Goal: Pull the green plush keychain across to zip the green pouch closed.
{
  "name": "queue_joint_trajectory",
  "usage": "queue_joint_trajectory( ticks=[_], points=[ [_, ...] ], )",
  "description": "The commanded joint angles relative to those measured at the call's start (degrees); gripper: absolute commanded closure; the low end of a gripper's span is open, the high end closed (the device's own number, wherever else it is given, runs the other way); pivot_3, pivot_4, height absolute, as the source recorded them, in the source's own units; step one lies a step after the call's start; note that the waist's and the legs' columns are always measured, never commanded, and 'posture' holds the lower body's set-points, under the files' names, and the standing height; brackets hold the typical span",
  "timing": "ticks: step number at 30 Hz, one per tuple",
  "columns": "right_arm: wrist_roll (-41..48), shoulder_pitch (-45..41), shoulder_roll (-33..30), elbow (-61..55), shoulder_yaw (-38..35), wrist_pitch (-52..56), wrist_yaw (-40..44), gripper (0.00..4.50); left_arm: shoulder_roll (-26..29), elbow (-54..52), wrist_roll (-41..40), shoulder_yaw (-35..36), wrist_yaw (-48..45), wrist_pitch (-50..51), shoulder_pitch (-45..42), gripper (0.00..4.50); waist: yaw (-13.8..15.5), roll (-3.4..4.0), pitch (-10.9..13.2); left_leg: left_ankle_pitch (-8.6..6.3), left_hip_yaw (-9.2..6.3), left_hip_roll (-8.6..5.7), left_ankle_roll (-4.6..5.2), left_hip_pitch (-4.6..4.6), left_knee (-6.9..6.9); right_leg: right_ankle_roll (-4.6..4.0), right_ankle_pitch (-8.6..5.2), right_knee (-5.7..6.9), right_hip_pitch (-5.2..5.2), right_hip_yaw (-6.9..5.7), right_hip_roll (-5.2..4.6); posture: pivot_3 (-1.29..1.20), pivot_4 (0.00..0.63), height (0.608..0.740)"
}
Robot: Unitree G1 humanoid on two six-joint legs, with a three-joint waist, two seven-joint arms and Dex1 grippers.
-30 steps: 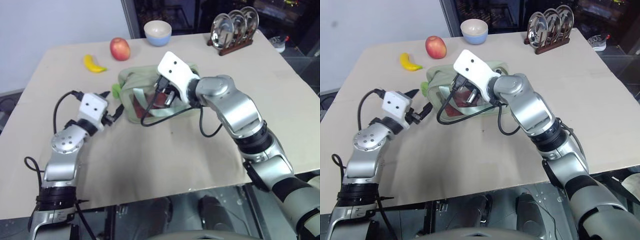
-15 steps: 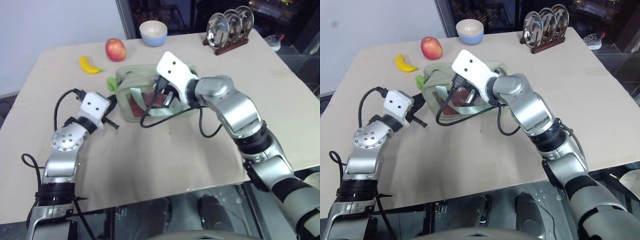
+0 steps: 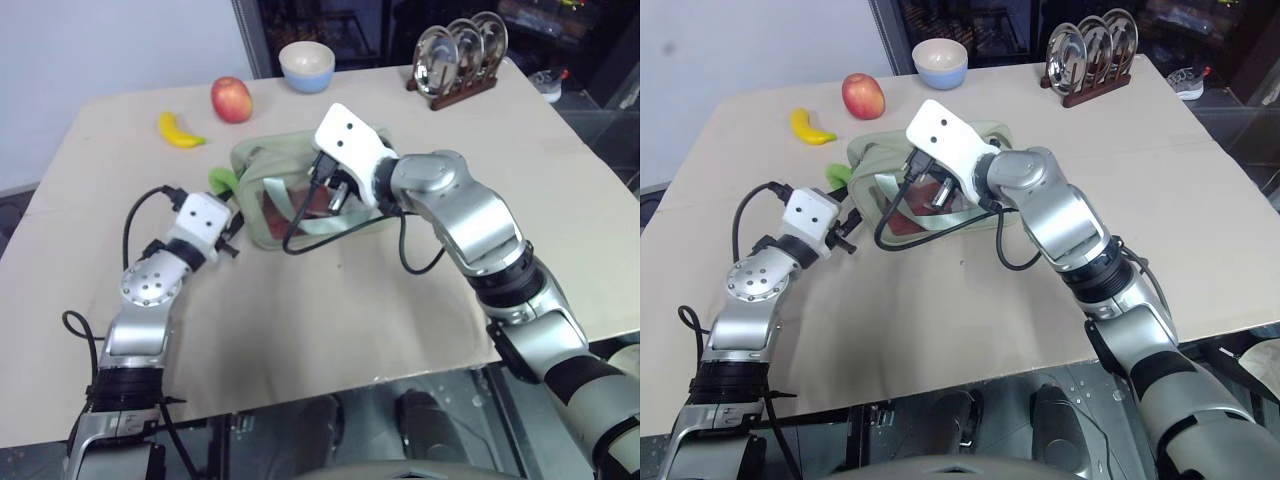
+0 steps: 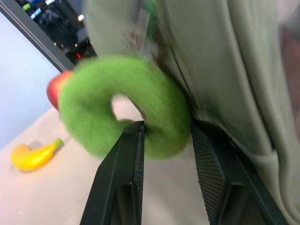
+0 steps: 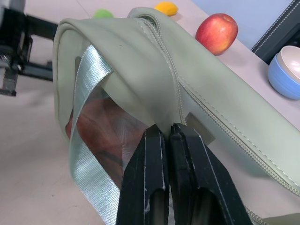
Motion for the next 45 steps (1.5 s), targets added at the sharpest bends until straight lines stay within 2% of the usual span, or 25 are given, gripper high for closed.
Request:
queue_joint_trajectory(
  ticks=[1,4,6,11,17,22,26,30,31,32,36,37,39,42,45],
  points=[
    [0.56,-0.79,0.28,-2.29,-0.63,-1.93,-0.03,4.50,0.02,1.03,0.70,0.19,1.08,-1.39,-2.03,2.90,0.02,0.00,0.00,0.00,0.00,0.00,0.00,0.00,0.01,0.00,0.00,0.00,0.00,-0.01,0.00,0.00,0.150,0.740],
    [0.57,-0.70,0.21,-2.10,-0.56,-2.18,0.01,4.50,0.53,2.12,0.76,0.37,0.86,-1.98,-3.15,3.71,0.02,-0.01,0.00,0.00,-0.01,0.00,0.00,-0.02,0.08,0.00,0.00,0.03,0.00,-0.02,-0.01,0.00,0.150,0.740],
    [0.54,-0.59,0.20,-1.99,-0.47,-2.38,-0.01,4.50,1.37,2.29,0.43,0.92,0.21,-2.54,-3.71,4.49,-0.02,-0.01,0.00,0.00,0.00,0.00,0.00,-0.02,0.10,0.00,0.00,0.04,0.01,-0.01,-0.01,0.00,0.150,0.740],
    [0.47,-0.17,0.24,-1.86,-0.21,-2.89,-0.07,4.50,6.16,2.07,0.96,2.26,-2.15,-6.04,-3.76,4.49,-0.10,-0.01,0.00,0.00,-0.01,0.00,0.00,-0.02,0.11,0.00,0.00,0.07,0.00,0.00,-0.02,0.00,0.150,0.740],
    [0.05,0.15,0.15,-0.48,0.14,-4.21,-0.06,4.50,16.95,3.02,7.31,2.77,-2.95,-16.97,-3.95,4.49,-0.04,-0.02,-0.01,0.00,-0.01,0.01,0.00,-0.02,0.09,0.00,0.00,0.05,-0.06,0.00,-0.02,0.00,0.150,0.740],
    [-0.16,-0.10,0.51,0.89,0.38,-5.61,-0.06,4.50,23.89,5.56,11.76,1.04,-3.61,-25.24,-9.70,4.49,0.17,-0.02,-0.01,0.00,-0.01,-0.01,0.00,-0.02,0.09,0.00,0.00,0.05,-0.05,-0.03,0.02,0.00,0.150,0.740],
    [-0.29,-0.31,1.08,1.86,0.53,-6.68,-0.06,4.50,25.43,7.94,14.22,-3.29,-5.78,-30.29,-18.69,4.49,0.17,-0.02,-0.01,0.00,-0.06,-0.05,0.00,-0.04,0.10,0.00,0.00,0.05,-0.04,-0.10,0.03,0.00,0.150,0.740],
    [-0.39,-0.53,1.63,2.44,0.63,-7.30,-0.14,4.50,24.24,12.46,16.24,-9.27,-9.27,-35.12,-27.62,4.49,-0.19,-0.04,-0.02,0.00,-0.05,-0.09,0.01,-0.04,0.14,0.01,0.00,0.09,-0.04,-0.08,0.06,0.00,0.150,0.740],
    [-0.44,-0.62,1.74,2.61,0.63,-7.44,-0.16,4.50,23.59,13.49,14.83,-10.15,-10.79,-35.24,-28.95,4.49,-0.21,-0.04,-0.02,0.00,-0.03,-0.09,0.01,-0.04,0.14,0.01,0.00,0.12,-0.04,-0.07,0.07,0.00,0.150,0.740],
    [-0.48,-0.70,1.85,2.80,0.62,-7.58,-0.18,4.50,22.82,14.35,12.99,-10.67,-12.44,-34.57,-29.89,4.19,-0.25,-0.04,-0.02,0.00,-0.01,-0.09,0.01,-0.04,0.15,0.01,0.00,0.19,-0.05,-0.07,0.07,0.00,0.150,0.740],
    [-0.71,-0.76,2.17,2.78,0.54,-7.52,-0.35,4.50,21.36,17.69,9.42,-11.56,-15.99,-35.38,-31.42,2.52,-0.80,-0.04,-0.02,0.00,0.00,-0.09,0.01,-0.05,0.18,0.01,0.00,0.32,-0.13,-0.14,0.07,0.00,0.150,0.740],
    [-0.77,-0.65,2.19,2.63,0.43,-7.32,-0.47,4.50,20.76,15.65,2.39,-9.79,-19.66,-30.59,-29.83,2.37,-1.17,-0.04,-0.02,0.00,0.00,-0.09,0.01,-0.05,0.20,0.01,0.00,0.33,-0.13,-0.14,0.07,0.00,0.150,0.740],
    [-0.87,-0.42,2.11,2.34,0.27,-7.04,-0.58,4.50,20.56,12.18,-7.45,-7.04,-24.74,-24.54,-27.11,2.37,-1.57,-0.04,-0.02,0.00,0.02,-0.10,0.01,-0.05,0.24,0.01,0.00,0.40,-0.14,-0.14,0.01,0.00,0.150,0.740],
    [-0.93,-0.39,1.97,2.36,0.09,-7.03,-0.59,4.50,20.60,5.31,-24.72,0.08,-28.82,-6.40,-22.23,2.37,-2.03,-0.04,-0.02,0.00,0.04,-0.09,0.02,-0.05,0.29,0.01,0.00,0.47,-0.20,-0.13,0.01,0.00,0.150,0.740],
    [-0.90,-0.54,1.93,2.43,-0.09,-7.02,-0.57,4.50,22.62,-0.56,-37.95,8.03,-33.70,8.84,-11.36,2.37,-2.71,-0.03,-0.02,0.00,0.06,-0.07,0.02,-0.02,0.31,0.01,-0.01,0.66,-0.26,-0.14,0.03,0.00,0.150,0.740]
  ],
)
